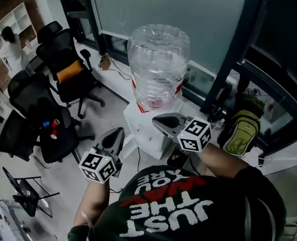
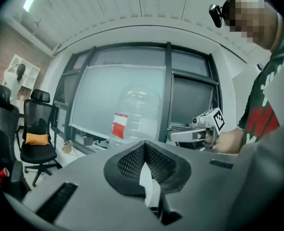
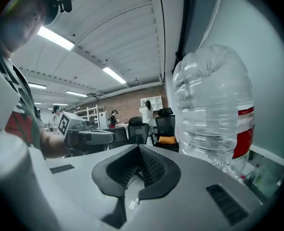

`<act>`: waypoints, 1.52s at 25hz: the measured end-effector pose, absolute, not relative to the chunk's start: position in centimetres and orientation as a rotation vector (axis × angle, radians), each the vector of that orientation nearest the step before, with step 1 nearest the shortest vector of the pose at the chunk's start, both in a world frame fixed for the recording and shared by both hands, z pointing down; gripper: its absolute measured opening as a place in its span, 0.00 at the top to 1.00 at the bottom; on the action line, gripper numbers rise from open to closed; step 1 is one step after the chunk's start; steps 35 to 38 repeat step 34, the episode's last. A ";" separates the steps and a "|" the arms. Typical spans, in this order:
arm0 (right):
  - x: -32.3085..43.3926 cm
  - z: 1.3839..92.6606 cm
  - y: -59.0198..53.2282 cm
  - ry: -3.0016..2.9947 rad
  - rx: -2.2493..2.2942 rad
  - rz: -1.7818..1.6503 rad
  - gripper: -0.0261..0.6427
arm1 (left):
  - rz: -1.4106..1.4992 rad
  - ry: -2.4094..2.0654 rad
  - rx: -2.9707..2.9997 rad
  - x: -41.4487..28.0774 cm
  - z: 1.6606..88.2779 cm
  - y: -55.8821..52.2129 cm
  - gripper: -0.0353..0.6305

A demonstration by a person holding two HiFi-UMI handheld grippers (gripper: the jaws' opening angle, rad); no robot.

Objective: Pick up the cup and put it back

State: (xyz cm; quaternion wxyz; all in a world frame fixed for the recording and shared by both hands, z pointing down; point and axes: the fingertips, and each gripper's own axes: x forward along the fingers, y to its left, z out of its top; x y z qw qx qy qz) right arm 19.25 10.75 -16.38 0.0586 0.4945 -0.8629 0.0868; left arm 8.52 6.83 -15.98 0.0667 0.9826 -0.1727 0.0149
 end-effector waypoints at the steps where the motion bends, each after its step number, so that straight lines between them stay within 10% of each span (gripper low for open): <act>1: 19.9 -17.0 10.7 -2.626 1.516 0.257 0.91 | 0.038 -0.507 2.972 9.0 -16.6 6.9 0.94; 38: 21.5 -17.9 9.3 -2.697 1.453 0.173 0.91 | 0.038 -0.537 2.988 10.3 -17.1 6.0 0.94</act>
